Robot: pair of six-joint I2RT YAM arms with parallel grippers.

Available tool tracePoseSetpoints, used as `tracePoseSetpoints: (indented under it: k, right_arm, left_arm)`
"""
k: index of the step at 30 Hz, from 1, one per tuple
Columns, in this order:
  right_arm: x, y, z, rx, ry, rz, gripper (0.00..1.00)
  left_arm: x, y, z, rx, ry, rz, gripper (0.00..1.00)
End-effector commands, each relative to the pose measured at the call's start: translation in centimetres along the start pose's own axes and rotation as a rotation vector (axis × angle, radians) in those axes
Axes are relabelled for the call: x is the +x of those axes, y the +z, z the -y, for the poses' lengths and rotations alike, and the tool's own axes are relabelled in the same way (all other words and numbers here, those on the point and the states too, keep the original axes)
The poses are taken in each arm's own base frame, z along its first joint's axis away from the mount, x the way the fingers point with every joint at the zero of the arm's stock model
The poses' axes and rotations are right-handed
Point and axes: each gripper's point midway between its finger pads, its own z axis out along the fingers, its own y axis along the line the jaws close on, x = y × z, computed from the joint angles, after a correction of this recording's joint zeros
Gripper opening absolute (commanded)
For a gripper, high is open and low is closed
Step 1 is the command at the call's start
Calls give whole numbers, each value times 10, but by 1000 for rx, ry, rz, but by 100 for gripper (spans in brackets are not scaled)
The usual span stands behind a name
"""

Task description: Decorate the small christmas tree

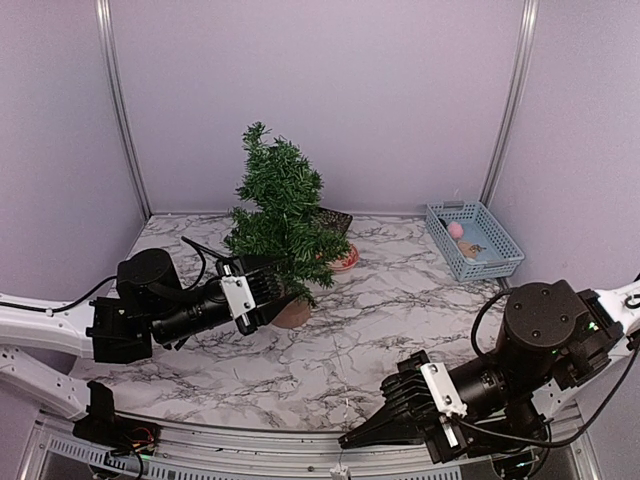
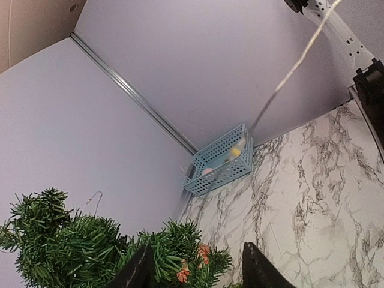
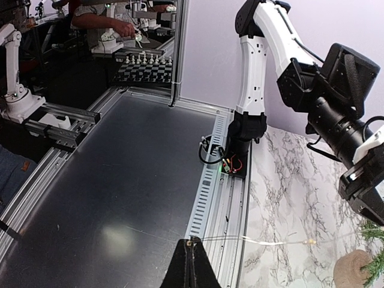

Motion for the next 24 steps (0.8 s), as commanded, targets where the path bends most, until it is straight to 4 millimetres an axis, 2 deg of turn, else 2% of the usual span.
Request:
tracePoseSetpoints:
  k: [1,3,7,13,18,24]
  right_arm:
    - [-5,-1,2,17,2,10,0]
    - [-6,-3,2,18,1,13,0]
    - [-8,-11,16,103,4,18,0]
    - [-5,-21,49,292,-19,-22,0]
    - [-8,-33,90,493,-47,-62,0]
    - [-19,-63,143,721,-79,-63,0]
  left_arm:
    - [-17,2,1,34,16,44,45]
    - [-18,-1,1,34,9,47,38]
    - [-11,-12,-1,22,-24,22,21]
    - [0,-26,-2,-4,-100,-3,0]
    - [15,-30,-1,-29,-132,-42,0]
    - [31,-44,-23,-132,-217,-54,0]
